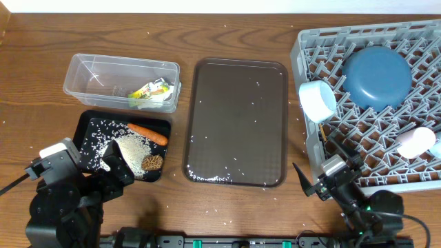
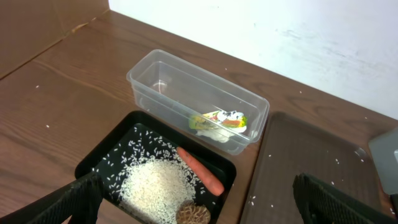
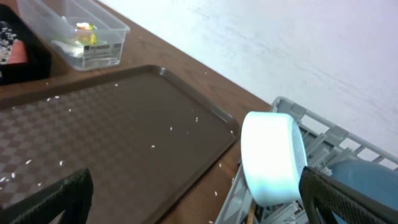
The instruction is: Sort waste into correct bins and load items into the dishwasher rack
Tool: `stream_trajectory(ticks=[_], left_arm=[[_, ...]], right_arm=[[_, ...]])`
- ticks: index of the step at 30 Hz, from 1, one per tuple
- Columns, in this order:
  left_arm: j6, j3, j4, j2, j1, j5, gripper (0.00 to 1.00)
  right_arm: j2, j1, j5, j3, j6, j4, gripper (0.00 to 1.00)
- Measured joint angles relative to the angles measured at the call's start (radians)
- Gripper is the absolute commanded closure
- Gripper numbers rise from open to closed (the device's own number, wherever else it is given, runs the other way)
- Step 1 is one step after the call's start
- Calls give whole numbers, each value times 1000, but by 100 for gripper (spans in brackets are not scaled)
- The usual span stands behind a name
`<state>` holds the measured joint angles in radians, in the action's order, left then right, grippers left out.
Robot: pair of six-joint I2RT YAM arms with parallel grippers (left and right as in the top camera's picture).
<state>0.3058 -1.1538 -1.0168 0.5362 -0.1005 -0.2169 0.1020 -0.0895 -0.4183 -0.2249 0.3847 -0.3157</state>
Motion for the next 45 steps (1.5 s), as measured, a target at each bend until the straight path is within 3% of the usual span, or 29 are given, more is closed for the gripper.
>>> stream_trajectory(ticks=[4, 13, 45], left_arm=[[0, 0, 0, 0, 0, 0, 2], [0, 0, 0, 0, 0, 0, 2], [0, 0, 0, 0, 0, 0, 2]], right_arm=[[-80, 0, -1, 105, -19, 80, 1], [-87, 0, -1, 202, -34, 270, 1], [-89, 0, -1, 215, -34, 275, 1]])
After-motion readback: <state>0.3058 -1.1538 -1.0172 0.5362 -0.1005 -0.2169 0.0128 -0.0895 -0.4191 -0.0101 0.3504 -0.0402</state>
